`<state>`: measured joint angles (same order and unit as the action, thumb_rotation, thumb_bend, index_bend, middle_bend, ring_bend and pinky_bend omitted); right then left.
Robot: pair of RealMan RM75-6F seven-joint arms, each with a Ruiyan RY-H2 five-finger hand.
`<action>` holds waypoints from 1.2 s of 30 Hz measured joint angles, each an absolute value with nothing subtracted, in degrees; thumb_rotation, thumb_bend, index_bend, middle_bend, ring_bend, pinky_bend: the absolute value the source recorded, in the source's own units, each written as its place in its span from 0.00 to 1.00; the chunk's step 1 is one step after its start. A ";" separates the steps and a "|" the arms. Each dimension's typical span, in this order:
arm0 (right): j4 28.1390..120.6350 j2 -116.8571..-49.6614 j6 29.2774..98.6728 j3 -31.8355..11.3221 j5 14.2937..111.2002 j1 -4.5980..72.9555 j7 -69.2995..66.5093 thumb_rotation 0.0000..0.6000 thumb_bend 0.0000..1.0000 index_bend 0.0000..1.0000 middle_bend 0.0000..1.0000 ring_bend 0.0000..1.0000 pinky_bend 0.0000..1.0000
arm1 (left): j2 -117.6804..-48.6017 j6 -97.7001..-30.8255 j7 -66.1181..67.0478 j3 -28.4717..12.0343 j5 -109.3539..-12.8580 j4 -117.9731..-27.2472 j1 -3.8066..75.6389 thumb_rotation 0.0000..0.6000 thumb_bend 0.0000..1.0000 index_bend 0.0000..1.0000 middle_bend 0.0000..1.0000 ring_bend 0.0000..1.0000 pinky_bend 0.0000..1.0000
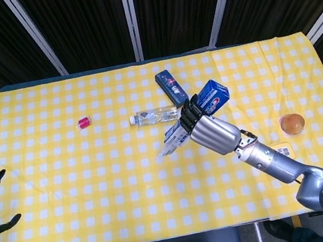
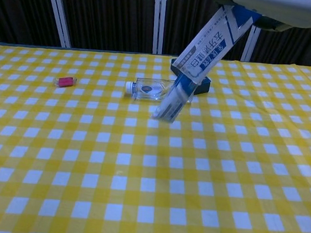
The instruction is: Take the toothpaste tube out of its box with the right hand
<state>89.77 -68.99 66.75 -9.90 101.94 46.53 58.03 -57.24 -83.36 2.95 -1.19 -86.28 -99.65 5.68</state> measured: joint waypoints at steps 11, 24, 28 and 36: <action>87.86 -70.10 69.01 -11.70 105.98 46.30 68.02 1.00 0.38 0.38 0.32 0.23 0.27 | -57.37 -82.87 3.12 -1.24 -85.94 -99.48 5.89 1.00 0.00 0.00 0.00 0.00 0.00; 88.91 -71.66 68.80 -14.56 87.77 41.47 59.12 1.00 0.38 0.38 0.32 0.23 0.27 | -57.71 -82.60 4.20 -1.04 -85.98 -99.70 5.94 1.00 0.00 0.00 0.00 0.00 0.00; 91.06 -73.86 65.46 -14.50 77.31 39.96 54.10 1.00 0.38 0.37 0.32 0.23 0.27 | -58.09 -82.30 5.01 -1.00 -85.76 -99.68 6.05 1.00 0.00 0.00 0.00 0.00 0.00; 89.17 -80.71 61.98 -12.68 72.04 39.55 48.96 1.00 0.22 0.24 0.23 0.19 0.21 | -58.51 -81.38 5.45 -1.24 -84.72 -99.19 6.43 1.00 0.00 0.00 0.00 0.00 0.00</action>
<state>89.17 -80.71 61.98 -12.68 72.04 39.55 48.96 -58.51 -81.38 5.45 -1.24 -84.72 -99.19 6.43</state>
